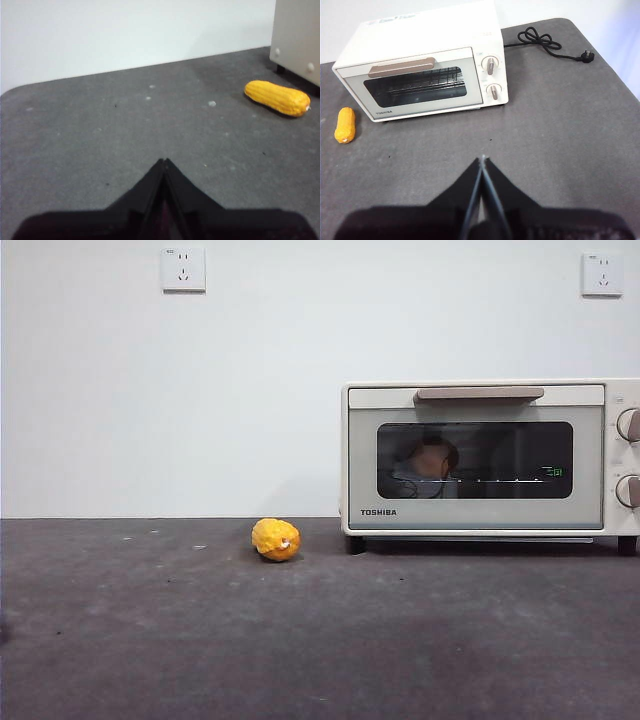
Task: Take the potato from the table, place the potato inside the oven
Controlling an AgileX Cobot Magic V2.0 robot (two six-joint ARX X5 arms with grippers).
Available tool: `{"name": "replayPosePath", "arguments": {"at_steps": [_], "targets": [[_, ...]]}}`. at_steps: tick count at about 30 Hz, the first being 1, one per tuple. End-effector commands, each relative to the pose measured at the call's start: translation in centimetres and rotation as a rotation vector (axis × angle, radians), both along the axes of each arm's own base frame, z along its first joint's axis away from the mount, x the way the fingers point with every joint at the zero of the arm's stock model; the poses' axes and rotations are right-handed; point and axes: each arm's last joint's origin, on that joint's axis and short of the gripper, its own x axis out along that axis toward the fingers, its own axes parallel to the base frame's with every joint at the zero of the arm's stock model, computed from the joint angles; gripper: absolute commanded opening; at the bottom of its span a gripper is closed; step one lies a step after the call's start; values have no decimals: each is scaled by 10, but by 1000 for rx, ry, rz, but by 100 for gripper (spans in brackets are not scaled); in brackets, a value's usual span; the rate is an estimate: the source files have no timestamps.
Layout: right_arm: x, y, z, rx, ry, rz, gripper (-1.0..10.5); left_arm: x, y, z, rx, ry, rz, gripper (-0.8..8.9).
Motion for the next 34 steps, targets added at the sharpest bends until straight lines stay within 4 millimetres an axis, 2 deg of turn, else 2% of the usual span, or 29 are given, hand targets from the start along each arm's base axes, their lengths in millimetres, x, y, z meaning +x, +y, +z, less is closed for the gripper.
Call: {"name": "replayPosePath", "arguments": {"at_steps": [1, 26, 30, 34], "targets": [[-1, -1, -2, -13, 15, -1, 1, 0, 0, -6, -3, 35, -1, -4], [-1, -1, -1, -23, 12, -3, 1, 1, 0, -6, -30, 45, 2, -4], [0, -4, 1, -112, -44, -142, 1, 1, 0, -6, -30, 46, 2, -4], [0, -3, 4, -105, -83, -243, 1, 1, 0, -6, -30, 45, 2, -4]]}}
